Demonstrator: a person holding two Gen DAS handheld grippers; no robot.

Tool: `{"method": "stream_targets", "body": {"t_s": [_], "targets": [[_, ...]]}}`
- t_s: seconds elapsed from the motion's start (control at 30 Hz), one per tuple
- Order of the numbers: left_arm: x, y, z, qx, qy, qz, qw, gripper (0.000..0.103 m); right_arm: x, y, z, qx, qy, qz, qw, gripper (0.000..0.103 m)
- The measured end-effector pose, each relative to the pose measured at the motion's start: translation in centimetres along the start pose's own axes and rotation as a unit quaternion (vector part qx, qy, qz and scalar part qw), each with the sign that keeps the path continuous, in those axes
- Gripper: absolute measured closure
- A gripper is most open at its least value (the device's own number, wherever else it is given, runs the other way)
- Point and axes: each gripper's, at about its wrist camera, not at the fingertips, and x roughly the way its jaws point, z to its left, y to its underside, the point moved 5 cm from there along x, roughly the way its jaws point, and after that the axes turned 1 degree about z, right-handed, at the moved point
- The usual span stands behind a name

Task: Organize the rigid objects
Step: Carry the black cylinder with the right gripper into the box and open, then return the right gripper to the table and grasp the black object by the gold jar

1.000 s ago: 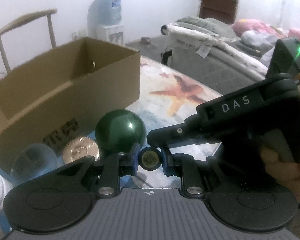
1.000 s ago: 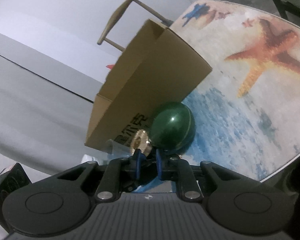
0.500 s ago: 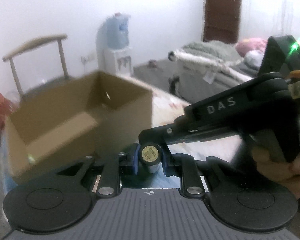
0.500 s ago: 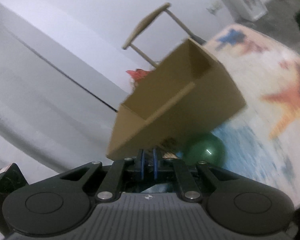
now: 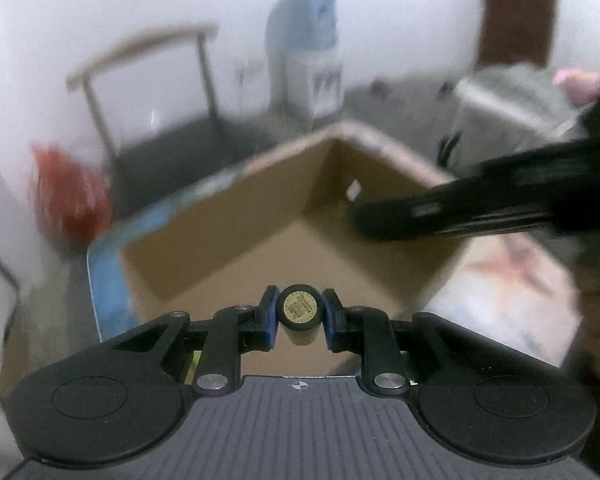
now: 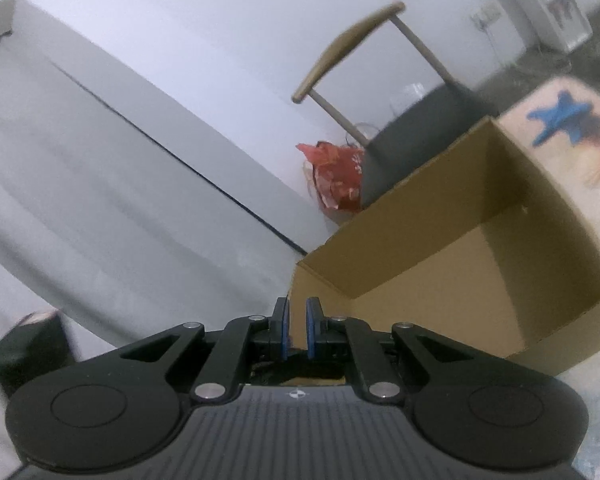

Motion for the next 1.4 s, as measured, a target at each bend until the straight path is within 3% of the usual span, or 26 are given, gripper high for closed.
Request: {"method": "stream_targets", "body": {"t_s": [0.13, 0.37, 0.47, 0.5, 0.6, 0.93, 1.07, 1.2, 1.33, 1.4], "targets": [[5.7, 0.0, 3.5, -0.031, -0.004, 0.090, 0.9954, 0.082, 0.7, 0.6, -1.4, 0.010, 0.006, 0.018, 1.000, 0.093], [11.0, 0.1, 6.7, -0.027, -0.055, 0.150, 0.9869, 0.080, -0.3, 1.0, -3.5, 0.023, 0.021, 0.019, 0.999, 0.092], [11.2, -0.8, 7.2, -0.019, -0.082, 0.130, 0.9880, 0.073, -1.1, 1.3, -3.9, 0.025, 0.024, 0.014, 0.999, 0.092], [10.9, -0.9, 7.1, -0.017, -0.088, 0.122, 0.9884, 0.064, -1.4, 1.5, -4.1, 0.025, 0.026, 0.012, 0.999, 0.092], [9.2, -1.9, 6.9, -0.012, -0.103, 0.088, 0.9907, 0.049, -2.5, 2.1, -4.3, 0.032, 0.029, 0.006, 0.999, 0.092], [0.2, -2.6, 6.4, -0.044, -0.110, -0.001, 0.9930, 0.046, -7.9, 4.0, -3.9, 0.044, 0.021, -0.038, 0.998, 0.092], [-3.9, -0.7, 5.2, -0.060, -0.081, -0.037, 0.9942, 0.046, -10.5, 5.3, -4.0, 0.047, 0.024, -0.062, 0.997, 0.092], [-7.0, 3.3, 1.7, -0.061, -0.028, -0.062, 0.9959, 0.045, -12.2, 7.7, -4.9, 0.052, 0.038, -0.063, 0.996, 0.092], [-7.3, 8.3, -2.9, -0.056, 0.034, -0.050, 0.9966, 0.045, -11.5, 10.3, -6.0, 0.059, 0.059, -0.027, 0.996, 0.092], [-6.3, 10.4, -4.8, -0.053, 0.046, -0.039, 0.9968, 0.046, -10.8, 11.4, -6.4, 0.063, 0.066, -0.009, 0.996, 0.092]]}}
